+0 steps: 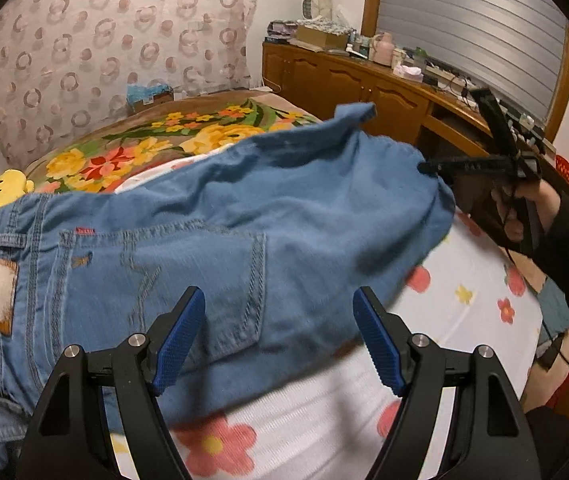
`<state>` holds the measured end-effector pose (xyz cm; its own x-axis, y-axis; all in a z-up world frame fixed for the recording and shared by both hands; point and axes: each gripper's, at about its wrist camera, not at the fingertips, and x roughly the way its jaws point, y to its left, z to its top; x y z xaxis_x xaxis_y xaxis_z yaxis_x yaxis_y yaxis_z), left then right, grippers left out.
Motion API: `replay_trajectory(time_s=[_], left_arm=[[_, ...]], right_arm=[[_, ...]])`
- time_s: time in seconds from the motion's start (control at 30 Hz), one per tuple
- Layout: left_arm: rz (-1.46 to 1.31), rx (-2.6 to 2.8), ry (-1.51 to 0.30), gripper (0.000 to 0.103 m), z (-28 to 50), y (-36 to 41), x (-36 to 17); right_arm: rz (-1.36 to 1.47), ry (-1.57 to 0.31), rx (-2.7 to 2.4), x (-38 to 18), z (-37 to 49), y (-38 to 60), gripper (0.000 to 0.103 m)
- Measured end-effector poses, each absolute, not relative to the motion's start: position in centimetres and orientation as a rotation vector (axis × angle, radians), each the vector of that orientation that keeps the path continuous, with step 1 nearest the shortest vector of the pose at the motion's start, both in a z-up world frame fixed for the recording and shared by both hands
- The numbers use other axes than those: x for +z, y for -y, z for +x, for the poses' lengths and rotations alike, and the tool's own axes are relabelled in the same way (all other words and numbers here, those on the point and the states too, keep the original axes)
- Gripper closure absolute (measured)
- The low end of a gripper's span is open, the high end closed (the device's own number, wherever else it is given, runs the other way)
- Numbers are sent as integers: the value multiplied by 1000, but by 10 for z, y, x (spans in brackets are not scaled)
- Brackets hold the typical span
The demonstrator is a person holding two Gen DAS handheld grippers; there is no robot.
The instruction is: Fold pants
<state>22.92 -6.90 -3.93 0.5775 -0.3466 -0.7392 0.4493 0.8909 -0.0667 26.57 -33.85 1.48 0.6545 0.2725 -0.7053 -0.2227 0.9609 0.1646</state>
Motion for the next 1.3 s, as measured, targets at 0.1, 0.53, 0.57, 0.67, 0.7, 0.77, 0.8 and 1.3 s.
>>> replay_trajectory(time_s=[0.1,0.53,0.57,0.67,0.7,0.77,0.8,1.3], left_arm=[[149,-473,-855,25,223,71,-48],[248,-523,-869,42,223,94,-71],[280,-514,-869,45,224,97,-74],[351,-502,-864,75,228,103,-76],[356,-510,-872,84,229,103,-76],[338,-545,-897,96,233,100,-72],[336,-546,-889,98,233,98,-68],[204,-473,-719,101,251,50,16]], right_arm=[[36,-740,271,27,254,331,99],[7,-604,186,57,223,344,101],[12,-605,186,58,225,341,101],[20,-598,191,64,228,335,101],[18,-596,194,69,226,335,101],[7,-592,196,73,226,332,101],[2,-589,196,72,223,332,101],[-23,-547,221,79,203,329,101]])
